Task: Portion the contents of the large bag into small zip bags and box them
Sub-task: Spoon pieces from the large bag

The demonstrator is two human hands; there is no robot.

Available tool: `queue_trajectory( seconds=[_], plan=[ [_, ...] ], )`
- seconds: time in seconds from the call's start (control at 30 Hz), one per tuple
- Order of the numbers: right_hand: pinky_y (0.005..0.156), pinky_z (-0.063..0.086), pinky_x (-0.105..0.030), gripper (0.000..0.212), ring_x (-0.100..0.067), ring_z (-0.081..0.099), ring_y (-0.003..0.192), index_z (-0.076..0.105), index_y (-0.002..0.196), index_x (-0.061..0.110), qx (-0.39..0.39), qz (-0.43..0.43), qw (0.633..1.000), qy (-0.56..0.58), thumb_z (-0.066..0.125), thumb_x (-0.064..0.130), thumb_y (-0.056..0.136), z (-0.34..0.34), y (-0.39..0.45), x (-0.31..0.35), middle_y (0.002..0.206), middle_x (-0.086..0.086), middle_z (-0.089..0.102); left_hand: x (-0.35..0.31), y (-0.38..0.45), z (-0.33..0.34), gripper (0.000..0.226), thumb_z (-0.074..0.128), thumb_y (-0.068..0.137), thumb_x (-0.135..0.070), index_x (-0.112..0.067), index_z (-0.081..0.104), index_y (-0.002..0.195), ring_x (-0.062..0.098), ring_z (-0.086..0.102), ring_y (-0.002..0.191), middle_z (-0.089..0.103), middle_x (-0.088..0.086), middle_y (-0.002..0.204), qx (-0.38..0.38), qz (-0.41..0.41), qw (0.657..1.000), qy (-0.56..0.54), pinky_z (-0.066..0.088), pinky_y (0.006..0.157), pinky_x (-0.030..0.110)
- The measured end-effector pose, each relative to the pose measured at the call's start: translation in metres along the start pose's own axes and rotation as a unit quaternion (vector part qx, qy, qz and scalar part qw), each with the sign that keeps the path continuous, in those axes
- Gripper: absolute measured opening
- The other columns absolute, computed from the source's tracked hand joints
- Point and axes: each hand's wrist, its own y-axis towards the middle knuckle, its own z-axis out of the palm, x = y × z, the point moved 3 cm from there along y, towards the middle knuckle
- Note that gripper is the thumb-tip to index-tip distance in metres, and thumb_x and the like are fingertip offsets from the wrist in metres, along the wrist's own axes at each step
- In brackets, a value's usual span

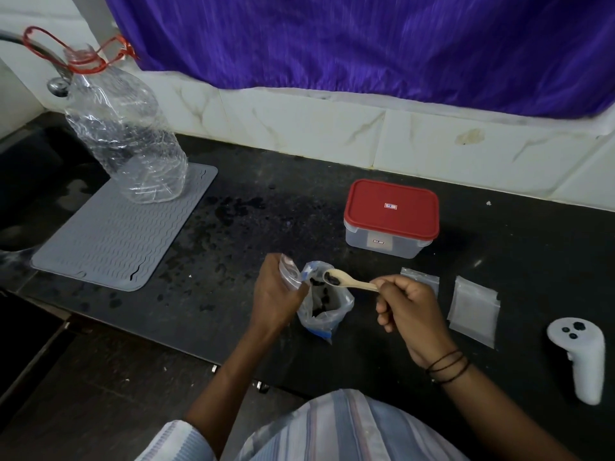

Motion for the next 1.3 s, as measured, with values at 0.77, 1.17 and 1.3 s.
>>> queue_trajectory(
  seconds=[0.77,1.17,1.3],
  plan=[
    [0.048,0.037,-0.024,0.030,-0.016,0.053,0.061,0.072,0.103,0.012,0.038,-0.533,0.665,-0.522,0.066,0.006,0.075,0.029,-0.025,0.055,0.072,0.000,0.063,-0.033,-0.004,0.019,0.042,0.071,0.066,-0.031,-0.026,0.045,0.099,0.006,0.057,0.080,0.057,-0.010,0.089,0.042,0.147,0.987,0.052,0.043,0.066,0.018],
    [0.059,0.054,-0.029,0.024,-0.006,0.056,0.067,0.064,0.099,0.025,0.021,-0.358,0.807,-0.470,0.042,0.034,0.097,0.017,0.001,0.017,0.076,0.007,0.061,-0.028,0.000,-0.007,0.050,0.075,0.074,-0.046,-0.025,0.042,0.105,0.001,0.057,0.077,0.054,-0.012,0.087,-0.023,0.111,0.993,0.009,0.041,0.062,0.010],
    [0.075,0.052,-0.026,0.022,-0.010,0.057,0.089,0.060,0.114,0.027,0.091,-0.330,0.777,-0.528,0.045,0.029,0.098,0.033,0.013,-0.015,0.098,0.006,0.061,-0.031,-0.001,-0.008,0.052,0.077,0.074,-0.036,-0.020,0.039,0.106,-0.001,0.055,0.075,0.050,-0.009,0.086,-0.036,0.111,0.993,-0.021,0.040,0.062,0.008]
  ],
)
